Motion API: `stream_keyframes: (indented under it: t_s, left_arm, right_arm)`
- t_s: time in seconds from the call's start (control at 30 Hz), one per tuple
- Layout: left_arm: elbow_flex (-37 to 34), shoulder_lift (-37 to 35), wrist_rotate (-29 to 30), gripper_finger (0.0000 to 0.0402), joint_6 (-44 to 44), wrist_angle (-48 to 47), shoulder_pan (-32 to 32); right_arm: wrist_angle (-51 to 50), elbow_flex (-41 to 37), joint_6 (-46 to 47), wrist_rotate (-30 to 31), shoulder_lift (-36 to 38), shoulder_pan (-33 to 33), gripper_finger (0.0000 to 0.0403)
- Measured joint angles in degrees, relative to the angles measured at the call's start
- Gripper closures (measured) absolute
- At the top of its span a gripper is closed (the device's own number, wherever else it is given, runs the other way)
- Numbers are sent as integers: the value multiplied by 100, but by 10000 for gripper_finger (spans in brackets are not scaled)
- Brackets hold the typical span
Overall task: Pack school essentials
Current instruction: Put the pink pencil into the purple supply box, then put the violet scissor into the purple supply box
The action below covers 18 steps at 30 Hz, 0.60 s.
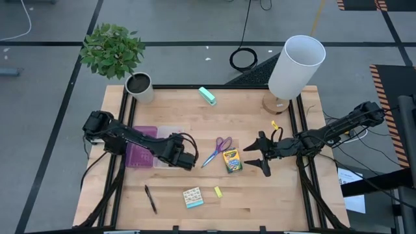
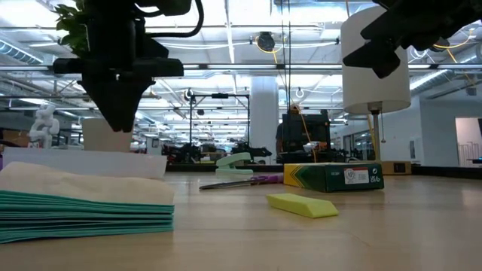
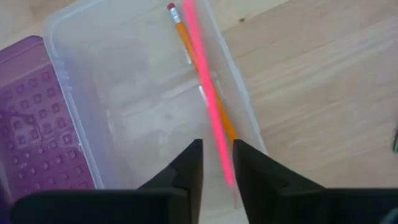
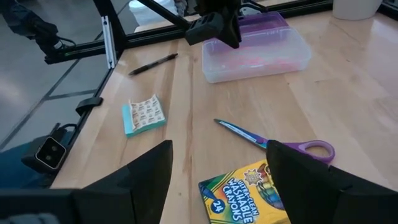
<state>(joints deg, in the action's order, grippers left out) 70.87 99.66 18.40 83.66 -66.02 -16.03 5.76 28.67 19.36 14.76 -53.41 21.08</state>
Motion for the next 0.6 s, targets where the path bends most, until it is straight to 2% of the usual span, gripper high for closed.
stream_keyframes:
  t_s: [0.2,0.43,0.6]
  left_arm:
    - [0,0,165,279,-172,197,0]
    - [0,-8,924,287,-1142,594,-52]
    - [0,-269,1027,295,-2008,1050,-20]
  right_arm:
    - [188,0,-366,5,33,-53,152]
    - [606,2,-650,50,33,-353,152]
    - [538,2,-213,44,33,-424,152]
